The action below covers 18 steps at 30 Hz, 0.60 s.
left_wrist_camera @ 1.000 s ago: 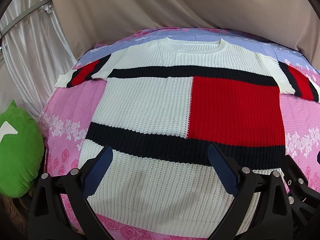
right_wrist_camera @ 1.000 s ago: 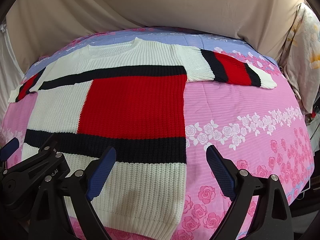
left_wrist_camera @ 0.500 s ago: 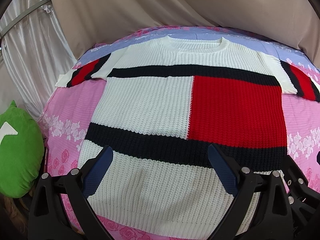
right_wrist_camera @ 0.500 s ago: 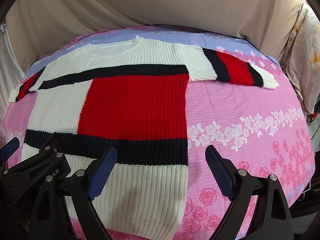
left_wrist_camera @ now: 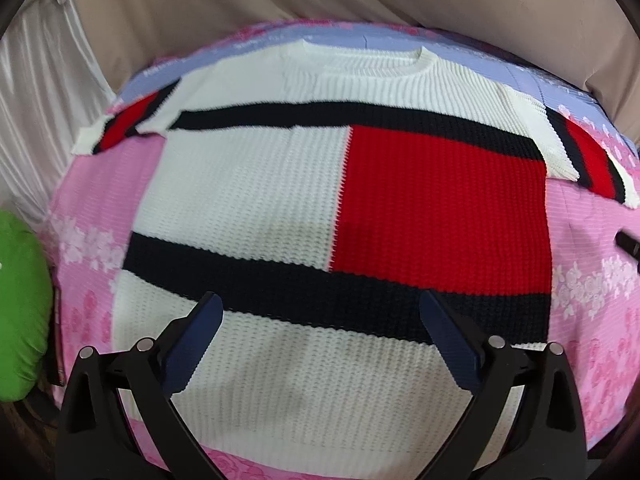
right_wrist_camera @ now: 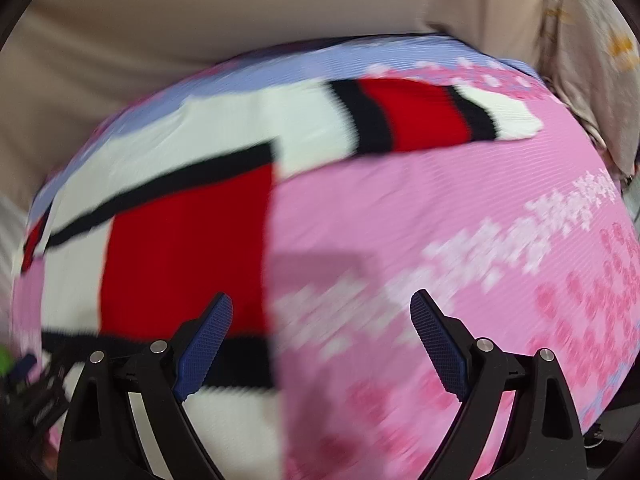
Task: Fold small clothes
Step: 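Grasp the striped sleeve cuff with the right gripper and lift it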
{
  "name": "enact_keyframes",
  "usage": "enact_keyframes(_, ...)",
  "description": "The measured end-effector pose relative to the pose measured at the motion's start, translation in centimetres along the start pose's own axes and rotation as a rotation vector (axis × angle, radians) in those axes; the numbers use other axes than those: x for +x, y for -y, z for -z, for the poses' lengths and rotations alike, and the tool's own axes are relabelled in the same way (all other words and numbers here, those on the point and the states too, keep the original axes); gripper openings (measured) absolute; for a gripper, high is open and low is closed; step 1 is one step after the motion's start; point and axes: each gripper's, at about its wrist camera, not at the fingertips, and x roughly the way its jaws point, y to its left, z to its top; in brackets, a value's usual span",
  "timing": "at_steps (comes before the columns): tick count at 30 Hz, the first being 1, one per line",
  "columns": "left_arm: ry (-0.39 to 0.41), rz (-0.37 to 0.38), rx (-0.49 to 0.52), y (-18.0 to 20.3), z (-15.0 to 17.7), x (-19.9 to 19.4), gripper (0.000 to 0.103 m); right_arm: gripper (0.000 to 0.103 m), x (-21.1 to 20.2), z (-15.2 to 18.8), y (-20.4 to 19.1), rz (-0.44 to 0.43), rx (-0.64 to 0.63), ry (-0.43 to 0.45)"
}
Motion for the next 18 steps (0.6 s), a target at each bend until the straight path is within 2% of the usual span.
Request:
enact_keyframes(3,-0.07,0.067,-0.03,0.0,-0.5,1.3,0.097,0.089,2.4,-5.3,7.5,0.037,0.136,0.024)
enact_keyframes(6,-0.092,0.116,-0.086,0.0,-0.8,2.1,0.097,0.089,5.5,-10.4,15.4,0.057,0.296,0.037)
enact_keyframes(9,-0.118,0.174,-0.149,-0.2,-1.2,2.8,0.097,0.088,8.6,-13.4,20.3,0.058,0.407,0.031)
enact_keyframes(11,-0.123,0.213,-0.2,-0.5,-1.5,3.2,0.097,0.08,10.7,-14.5,22.4,0.028,0.48,0.018)
enact_keyframes(12,-0.115,0.218,-0.216,-0.6,-1.5,3.2,0.097,0.069,11.5,-14.9,23.1,0.011,0.511,0.011)
enact_keyframes(13,-0.103,0.221,-0.235,-0.8,-1.6,3.2,0.097,0.053,12.7,-15.1,23.8,-0.018,0.55,0.005)
enact_keyframes(15,-0.08,0.229,-0.258,-1.1,-2.0,3.2,0.096,0.039,13.2,-15.5,23.9,-0.005,0.575,0.031)
enact_keyframes(16,-0.072,0.231,-0.263,-1.3,-2.3,3.1,0.096,0.018,13.2,-15.7,23.5,-0.009,0.572,0.038)
enact_keyframes(17,-0.064,0.237,-0.266,-1.5,-2.5,3.1,0.096,0.007,13.2,-16.2,22.9,-0.028,0.57,0.033)
enact_keyframes(18,-0.053,0.239,-0.269,-2.0,-2.8,2.9,0.096,0.007,12.8,-16.6,22.2,-0.044,0.57,0.045)
